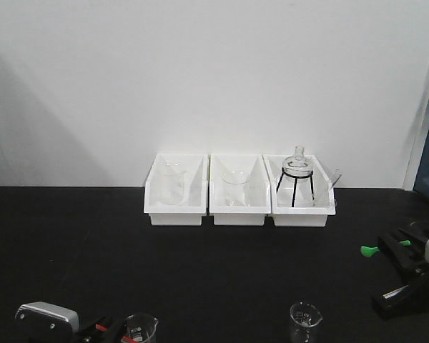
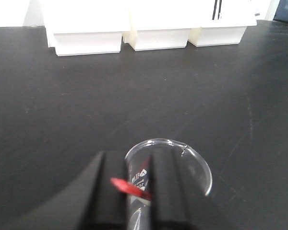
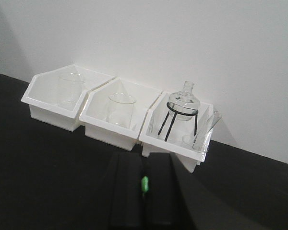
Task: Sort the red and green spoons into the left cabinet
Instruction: 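Grasp the red spoon with the left gripper and lift it out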
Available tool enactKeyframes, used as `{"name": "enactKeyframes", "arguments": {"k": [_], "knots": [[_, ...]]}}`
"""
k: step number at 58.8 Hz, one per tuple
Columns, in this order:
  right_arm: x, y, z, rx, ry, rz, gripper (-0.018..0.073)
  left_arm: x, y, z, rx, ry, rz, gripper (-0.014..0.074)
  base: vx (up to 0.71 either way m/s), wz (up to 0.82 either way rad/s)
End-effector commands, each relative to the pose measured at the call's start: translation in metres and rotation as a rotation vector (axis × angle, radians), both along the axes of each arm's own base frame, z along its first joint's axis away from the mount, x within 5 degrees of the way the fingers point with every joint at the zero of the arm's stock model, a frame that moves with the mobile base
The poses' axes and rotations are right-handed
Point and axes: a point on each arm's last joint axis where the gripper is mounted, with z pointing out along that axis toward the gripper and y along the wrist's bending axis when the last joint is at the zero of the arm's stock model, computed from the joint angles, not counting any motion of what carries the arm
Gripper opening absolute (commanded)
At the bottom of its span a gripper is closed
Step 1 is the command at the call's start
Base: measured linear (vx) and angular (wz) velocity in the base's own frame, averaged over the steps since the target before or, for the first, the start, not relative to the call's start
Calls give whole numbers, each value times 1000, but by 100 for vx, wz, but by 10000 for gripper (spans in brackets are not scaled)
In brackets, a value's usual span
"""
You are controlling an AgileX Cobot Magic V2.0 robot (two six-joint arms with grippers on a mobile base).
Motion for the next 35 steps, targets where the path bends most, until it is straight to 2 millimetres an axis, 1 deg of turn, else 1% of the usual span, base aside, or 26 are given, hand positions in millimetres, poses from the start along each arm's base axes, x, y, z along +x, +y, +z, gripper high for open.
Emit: {"name": "enactKeyframes", "arguments": {"k": [1, 4, 6, 12, 22, 35], "knots": [[-1, 0, 21, 32, -121, 11, -5, 4, -3, 20, -63, -115, 4, 103, 0, 0], [-1, 0, 21, 32, -122, 12, -5, 4, -3, 20, -63, -115, 4, 27, 0, 0], [-1, 0, 21, 32, -122, 12, -5, 4, -3, 21, -62, -116, 4, -9, 0, 0], [-1, 0, 22, 32, -124, 12, -5, 4, -3, 24, -75, -154, 4, -8, 0, 0], [-1, 0, 22, 33, -127, 14, -5, 4, -2, 38, -131, -281, 6, -6, 0, 0], [-1, 1, 24, 41, -154, 26, -5, 0, -1, 58, -164, -348, -3, -4, 0, 0]]}}
